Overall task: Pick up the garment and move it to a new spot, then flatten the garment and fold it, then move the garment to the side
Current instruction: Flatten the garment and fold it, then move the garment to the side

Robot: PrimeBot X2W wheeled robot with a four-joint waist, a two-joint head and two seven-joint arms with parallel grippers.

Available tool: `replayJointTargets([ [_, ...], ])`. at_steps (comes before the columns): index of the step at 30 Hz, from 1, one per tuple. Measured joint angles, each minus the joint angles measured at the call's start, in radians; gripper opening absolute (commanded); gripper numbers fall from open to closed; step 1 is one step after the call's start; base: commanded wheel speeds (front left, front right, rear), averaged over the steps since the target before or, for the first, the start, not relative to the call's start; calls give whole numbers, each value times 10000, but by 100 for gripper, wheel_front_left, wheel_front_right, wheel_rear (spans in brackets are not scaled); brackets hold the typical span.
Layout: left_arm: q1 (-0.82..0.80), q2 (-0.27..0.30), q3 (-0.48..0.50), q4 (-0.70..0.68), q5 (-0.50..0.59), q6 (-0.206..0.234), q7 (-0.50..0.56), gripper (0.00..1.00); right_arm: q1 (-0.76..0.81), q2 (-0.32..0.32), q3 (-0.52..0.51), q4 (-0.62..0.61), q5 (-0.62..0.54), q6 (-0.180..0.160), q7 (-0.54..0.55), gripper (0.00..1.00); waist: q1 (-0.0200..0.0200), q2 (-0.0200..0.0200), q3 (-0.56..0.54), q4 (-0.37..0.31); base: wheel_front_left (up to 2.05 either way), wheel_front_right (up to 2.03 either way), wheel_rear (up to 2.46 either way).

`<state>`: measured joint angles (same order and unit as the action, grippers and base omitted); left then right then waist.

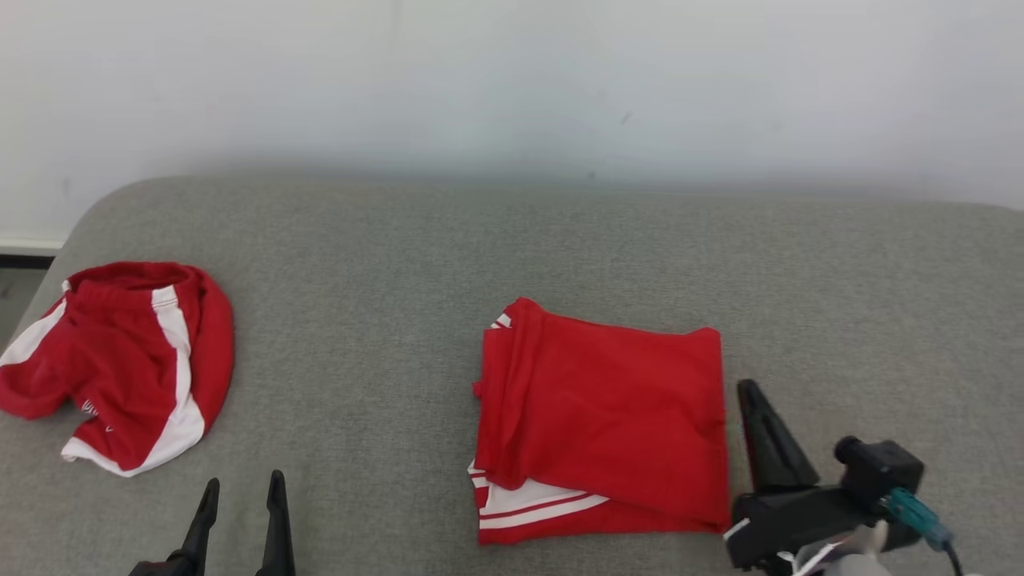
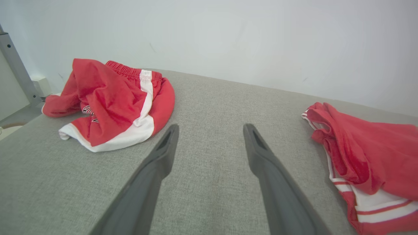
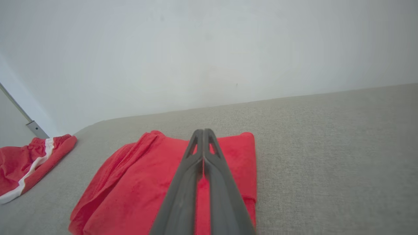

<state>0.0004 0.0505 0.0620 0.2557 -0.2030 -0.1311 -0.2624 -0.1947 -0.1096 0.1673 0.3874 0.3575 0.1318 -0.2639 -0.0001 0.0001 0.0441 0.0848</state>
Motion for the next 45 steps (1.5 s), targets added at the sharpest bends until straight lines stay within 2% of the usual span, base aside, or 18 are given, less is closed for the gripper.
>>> replayJointTargets([
  [5, 41, 0, 35, -132, 115, 0, 0, 100, 650, 50, -1127, -790, -345, 0, -2, 7, 0, 0, -88, -364, 0, 0, 0],
  [12, 200, 0, 121, -345, 244, 0, 0, 100, 1561, 272, -1992, -1521, -779, 0, -2, 1, 0, -1, -184, -754, 0, 0, 0],
  [14, 208, 0, 121, -397, 293, 0, 0, 100, 1779, 318, -2019, -1628, -909, 0, -2, 8, 0, 0, -207, -829, 0, 0, 0],
  [15, 221, 0, 115, -410, 314, 0, 0, 100, 1870, 360, -2036, -1670, -959, 0, -2, 32, 0, 0, -219, -856, 0, 0, 0],
  [17, 257, 2, 104, -435, 393, 0, 0, 100, 2046, 408, -2056, -1728, -1062, 0, -2, 87, 0, 0, -249, -885, 0, 0, 0],
  [18, 290, 0, 88, -464, 449, 0, 0, 100, 2141, 426, -2088, -1756, -1083, 0, -2, 100, 0, 0, -265, -887, 0, 0, 0],
  [31, 628, 13, -314, -863, 1488, 0, 0, 100, 2613, 575, -2209, -1793, -1383, 0, -2, 100, 2, -1, -443, -824, 0, 0, 0],
  [45, 768, 75, -265, -840, 1755, 2, 0, 100, 2602, 581, -2144, -1755, -1381, 0, -2, 100, 1, -1, -503, -797, 0, 0, 0],
])
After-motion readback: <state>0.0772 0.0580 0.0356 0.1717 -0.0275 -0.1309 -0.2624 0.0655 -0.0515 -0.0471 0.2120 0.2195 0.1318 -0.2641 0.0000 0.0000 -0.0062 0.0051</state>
